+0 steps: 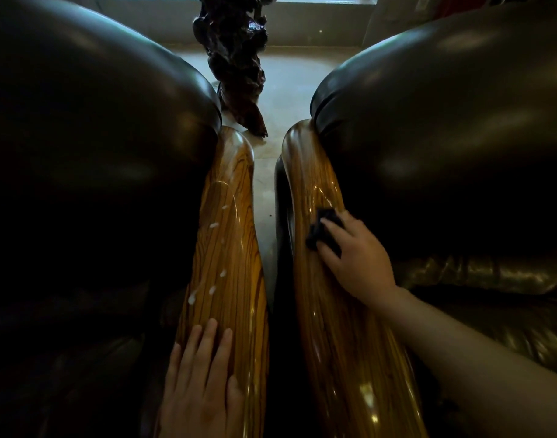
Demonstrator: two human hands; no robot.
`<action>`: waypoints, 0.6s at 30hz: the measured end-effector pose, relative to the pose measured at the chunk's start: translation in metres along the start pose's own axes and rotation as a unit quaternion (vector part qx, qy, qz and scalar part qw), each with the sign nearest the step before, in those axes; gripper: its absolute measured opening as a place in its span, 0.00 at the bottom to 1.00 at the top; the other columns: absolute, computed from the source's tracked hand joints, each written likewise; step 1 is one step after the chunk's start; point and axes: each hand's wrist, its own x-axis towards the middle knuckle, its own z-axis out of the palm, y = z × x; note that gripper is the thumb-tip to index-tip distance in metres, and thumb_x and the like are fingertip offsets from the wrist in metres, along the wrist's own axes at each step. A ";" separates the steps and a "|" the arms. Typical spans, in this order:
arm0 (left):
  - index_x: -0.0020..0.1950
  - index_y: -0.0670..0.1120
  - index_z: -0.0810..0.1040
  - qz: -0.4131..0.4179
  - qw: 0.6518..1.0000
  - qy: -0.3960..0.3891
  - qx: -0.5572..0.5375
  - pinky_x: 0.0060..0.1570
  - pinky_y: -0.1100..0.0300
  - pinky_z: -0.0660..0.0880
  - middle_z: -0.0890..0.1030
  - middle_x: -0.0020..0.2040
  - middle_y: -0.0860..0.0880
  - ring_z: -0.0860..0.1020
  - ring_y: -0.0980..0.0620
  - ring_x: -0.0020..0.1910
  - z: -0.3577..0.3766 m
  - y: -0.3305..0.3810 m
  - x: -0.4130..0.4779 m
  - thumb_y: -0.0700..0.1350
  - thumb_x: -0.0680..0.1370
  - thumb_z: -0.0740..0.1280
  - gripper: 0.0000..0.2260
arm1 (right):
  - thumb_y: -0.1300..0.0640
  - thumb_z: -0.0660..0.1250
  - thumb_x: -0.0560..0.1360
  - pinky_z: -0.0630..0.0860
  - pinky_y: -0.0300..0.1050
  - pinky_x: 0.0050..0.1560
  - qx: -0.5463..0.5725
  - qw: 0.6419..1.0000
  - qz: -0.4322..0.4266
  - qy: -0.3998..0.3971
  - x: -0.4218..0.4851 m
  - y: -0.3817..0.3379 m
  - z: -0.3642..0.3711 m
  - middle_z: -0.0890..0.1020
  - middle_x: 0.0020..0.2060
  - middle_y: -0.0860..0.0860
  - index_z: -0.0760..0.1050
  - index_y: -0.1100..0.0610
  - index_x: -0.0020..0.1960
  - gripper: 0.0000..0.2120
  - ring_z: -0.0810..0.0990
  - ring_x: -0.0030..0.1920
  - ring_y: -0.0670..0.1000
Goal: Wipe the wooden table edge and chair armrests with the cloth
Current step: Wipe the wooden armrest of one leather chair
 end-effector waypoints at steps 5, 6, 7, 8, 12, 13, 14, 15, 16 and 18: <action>0.69 0.46 0.67 0.007 1.000 -0.008 -0.002 0.71 0.50 0.52 0.75 0.67 0.38 0.62 0.48 0.72 -0.002 -0.002 0.004 0.50 0.71 0.58 0.26 | 0.39 0.56 0.79 0.55 0.57 0.76 -0.046 0.990 0.136 0.007 0.093 -0.008 0.012 0.59 0.78 0.56 0.61 0.47 0.77 0.28 0.55 0.78 0.59; 0.68 0.46 0.67 0.006 1.000 -0.007 -0.005 0.71 0.50 0.52 0.74 0.67 0.39 0.58 0.50 0.75 -0.002 -0.002 0.005 0.51 0.70 0.57 0.26 | 0.40 0.57 0.79 0.55 0.56 0.76 -0.051 0.991 0.127 0.008 0.104 -0.010 0.012 0.60 0.77 0.57 0.63 0.46 0.76 0.27 0.56 0.77 0.59; 0.68 0.46 0.67 0.005 1.000 -0.005 -0.010 0.71 0.50 0.52 0.73 0.67 0.40 0.55 0.53 0.76 -0.002 -0.001 0.006 0.51 0.70 0.57 0.26 | 0.41 0.58 0.79 0.57 0.56 0.75 -0.051 0.993 0.109 0.011 0.111 -0.012 0.012 0.63 0.76 0.56 0.65 0.47 0.75 0.26 0.59 0.76 0.59; 0.68 0.46 0.67 0.005 1.000 -0.004 -0.015 0.71 0.50 0.52 0.73 0.67 0.40 0.56 0.52 0.76 -0.003 -0.001 0.007 0.51 0.70 0.57 0.26 | 0.42 0.60 0.78 0.59 0.54 0.74 -0.044 0.995 0.085 0.016 0.112 -0.015 0.012 0.67 0.74 0.55 0.69 0.47 0.72 0.24 0.63 0.74 0.57; 0.66 0.43 0.74 0.003 1.000 -0.014 0.008 0.70 0.51 0.52 0.77 0.63 0.36 0.73 0.35 0.66 -0.010 0.007 0.007 0.49 0.70 0.57 0.25 | 0.45 0.66 0.75 0.67 0.54 0.71 0.016 0.998 -0.064 -0.005 0.048 -0.022 0.007 0.71 0.71 0.49 0.76 0.47 0.66 0.20 0.67 0.72 0.52; 0.65 0.41 0.77 -0.003 1.000 -0.016 0.017 0.70 0.51 0.52 0.77 0.63 0.36 0.75 0.33 0.63 -0.011 0.008 0.007 0.49 0.71 0.57 0.25 | 0.45 0.65 0.75 0.66 0.54 0.71 0.022 0.992 -0.124 -0.033 0.025 -0.019 0.002 0.71 0.71 0.49 0.75 0.47 0.65 0.19 0.66 0.73 0.51; 0.63 0.39 0.78 -0.011 0.999 -0.021 0.022 0.70 0.50 0.52 0.77 0.63 0.36 0.75 0.32 0.62 -0.012 0.009 0.007 0.49 0.71 0.57 0.25 | 0.44 0.64 0.76 0.65 0.53 0.72 0.023 0.981 -0.182 -0.061 0.008 -0.011 -0.003 0.71 0.71 0.48 0.75 0.47 0.65 0.19 0.65 0.74 0.51; 0.62 0.38 0.79 -0.017 0.999 -0.025 0.025 0.70 0.50 0.52 0.77 0.64 0.36 0.75 0.32 0.63 -0.012 0.009 0.006 0.49 0.71 0.57 0.25 | 0.44 0.63 0.76 0.63 0.53 0.73 0.018 0.972 -0.220 -0.076 0.003 -0.001 -0.005 0.71 0.71 0.48 0.74 0.47 0.66 0.20 0.64 0.74 0.51; 0.62 0.38 0.79 -0.019 0.999 -0.027 0.025 0.70 0.50 0.52 0.77 0.64 0.36 0.74 0.32 0.63 -0.012 0.008 0.006 0.49 0.71 0.57 0.25 | 0.44 0.63 0.76 0.63 0.54 0.73 0.013 0.972 -0.224 -0.071 0.009 0.007 -0.005 0.72 0.71 0.49 0.74 0.48 0.66 0.20 0.64 0.74 0.51; 0.63 0.39 0.78 -0.013 0.999 -0.030 0.027 0.70 0.50 0.52 0.77 0.64 0.36 0.74 0.33 0.65 -0.010 0.006 0.005 0.49 0.71 0.57 0.25 | 0.44 0.63 0.76 0.63 0.57 0.73 0.008 0.993 -0.118 -0.014 0.042 0.007 -0.002 0.73 0.71 0.51 0.74 0.49 0.67 0.21 0.65 0.74 0.53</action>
